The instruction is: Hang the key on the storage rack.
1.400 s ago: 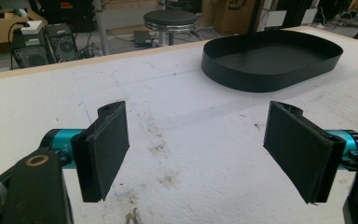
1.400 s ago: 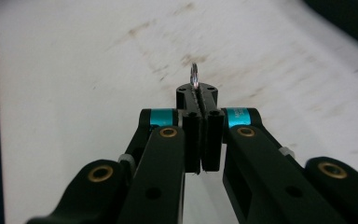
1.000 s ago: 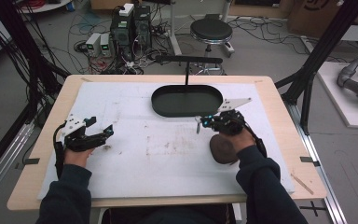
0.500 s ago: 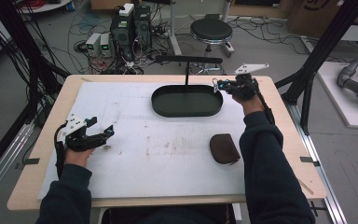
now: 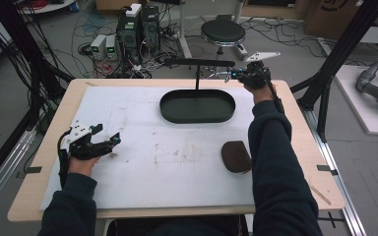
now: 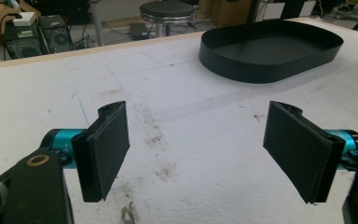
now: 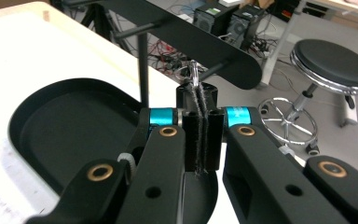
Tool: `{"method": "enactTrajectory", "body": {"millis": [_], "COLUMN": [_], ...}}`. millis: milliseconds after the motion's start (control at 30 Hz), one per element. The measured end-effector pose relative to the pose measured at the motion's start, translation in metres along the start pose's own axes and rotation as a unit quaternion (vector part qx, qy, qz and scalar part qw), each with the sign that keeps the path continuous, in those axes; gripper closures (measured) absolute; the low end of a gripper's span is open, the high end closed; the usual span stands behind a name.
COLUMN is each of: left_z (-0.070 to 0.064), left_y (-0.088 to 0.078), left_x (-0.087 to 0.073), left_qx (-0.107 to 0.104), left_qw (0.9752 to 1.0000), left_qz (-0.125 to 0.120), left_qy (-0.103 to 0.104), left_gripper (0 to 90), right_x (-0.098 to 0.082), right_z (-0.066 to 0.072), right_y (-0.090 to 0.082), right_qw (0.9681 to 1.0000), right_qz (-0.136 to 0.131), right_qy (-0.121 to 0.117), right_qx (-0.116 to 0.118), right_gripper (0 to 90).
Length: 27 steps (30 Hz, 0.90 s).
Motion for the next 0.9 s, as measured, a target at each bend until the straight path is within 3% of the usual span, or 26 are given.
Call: {"method": "enactTrajectory", "body": {"millis": [267, 400, 467, 567, 600, 700, 733, 900], "left_z": [0.0, 0.0, 0.0, -0.001, -0.001, -0.002, -0.003, -0.004], "left_y": [0.0, 0.001, 0.001, 0.001, 0.002, 0.002, 0.002, 0.001], "left_x": [-0.001, -0.001, -0.002, -0.002, -0.003, -0.003, -0.003, -0.001], "left_qx": [0.0, 0.0, -0.001, -0.004, -0.005, -0.008, -0.009, -0.009], "left_qw": [1.0, 1.0, 1.0, 1.0, 0.9999, 0.9999, 0.9999, 0.9999], "left_qz": [0.002, 0.004, 0.005, 0.006, 0.009, 0.009, 0.008, 0.003], "left_qy": [0.0, 0.0, 0.001, 0.002, 0.005, 0.006, 0.007, 0.006], "left_gripper": [22.2, 22.2, 22.2, 27.1, 28.2, 28.2, 28.1, 27.4], "right_x": [-0.004, -0.005, -0.005, -0.006, -0.008, -0.009, -0.009, -0.011], "right_z": [-0.005, -0.01, -0.012, -0.011, -0.011, -0.011, -0.012, -0.013], "right_y": [0.013, 0.018, 0.018, 0.017, 0.015, 0.008, -0.002, -0.023], "right_qw": [0.9997, 0.9988, 0.9979, 0.9977, 0.9978, 0.9975, 0.9978, 0.9985], "right_qz": [-0.003, -0.005, -0.004, -0.004, 0.002, -0.001, -0.008, -0.006], "right_qy": [0.022, 0.037, 0.044, 0.055, 0.055, 0.062, 0.054, 0.046], "right_qx": [-0.005, -0.03, -0.048, -0.04, -0.038, -0.032, -0.036, -0.029], "right_gripper": [90.0, 89.2, 87.2, 77.4, 70.5, 65.1, 60.4, 55.2]}}
Point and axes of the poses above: each handheld gripper's, and its own axes: y roughly forward along the jaws, x roughly out of its top, z roughly to its left, the point moved 9 cm from there along y, roughly forward along the jaws, and after that the axes turned 10 degrees about -y, right-handed, at the moved point
